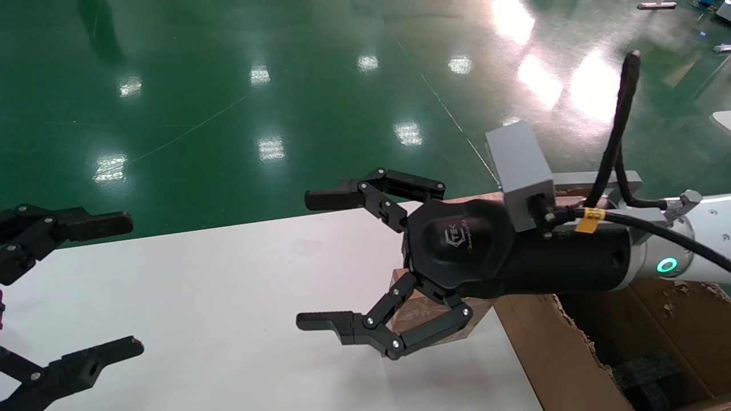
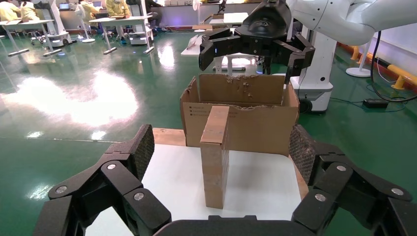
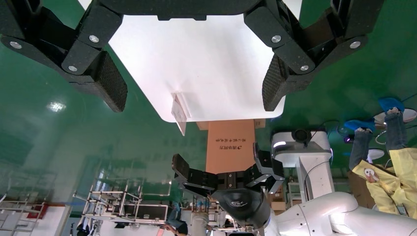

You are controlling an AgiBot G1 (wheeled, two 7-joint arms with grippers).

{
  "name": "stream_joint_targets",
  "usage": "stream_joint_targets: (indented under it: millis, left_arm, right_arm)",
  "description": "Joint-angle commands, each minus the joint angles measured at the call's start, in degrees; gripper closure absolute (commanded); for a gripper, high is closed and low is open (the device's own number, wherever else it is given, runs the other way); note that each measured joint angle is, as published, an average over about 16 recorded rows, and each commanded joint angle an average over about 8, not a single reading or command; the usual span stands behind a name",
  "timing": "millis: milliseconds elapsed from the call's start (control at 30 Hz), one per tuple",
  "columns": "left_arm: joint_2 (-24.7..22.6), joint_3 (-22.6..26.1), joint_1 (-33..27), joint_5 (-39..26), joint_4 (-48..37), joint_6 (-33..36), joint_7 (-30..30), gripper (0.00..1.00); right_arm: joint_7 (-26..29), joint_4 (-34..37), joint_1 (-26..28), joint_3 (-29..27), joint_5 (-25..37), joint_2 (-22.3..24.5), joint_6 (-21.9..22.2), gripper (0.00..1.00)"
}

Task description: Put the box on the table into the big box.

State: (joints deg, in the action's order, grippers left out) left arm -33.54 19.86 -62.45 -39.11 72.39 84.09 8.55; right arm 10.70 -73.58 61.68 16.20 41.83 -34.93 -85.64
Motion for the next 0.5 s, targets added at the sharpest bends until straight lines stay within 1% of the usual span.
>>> stream_joint_targets:
  millis: [33, 267, 367, 500]
  left_arm:
    - [0.0, 0.0, 0.0, 0.0, 0.0, 0.0, 0.0, 0.00]
    - [0.0, 0.0, 0.0, 0.0, 0.0, 0.0, 0.0, 0.00]
    - [0.0, 0.0, 0.0, 0.0, 0.0, 0.0, 0.0, 0.00]
    - [0.0, 0.0, 0.0, 0.0, 0.0, 0.0, 0.0, 0.00]
  right_arm:
    - [0.0, 0.0, 0.0, 0.0, 0.0, 0.0, 0.0, 0.00]
    - [1.2, 0.3, 1.2, 0.8, 1.5, 0.9, -1.0, 0.00]
    - [2.6, 1.3, 3.4, 1.9, 3.2, 1.9, -2.6, 0.00]
    - [4.7, 3.0, 7.8, 4.6, 5.7, 3.6, -4.8, 0.00]
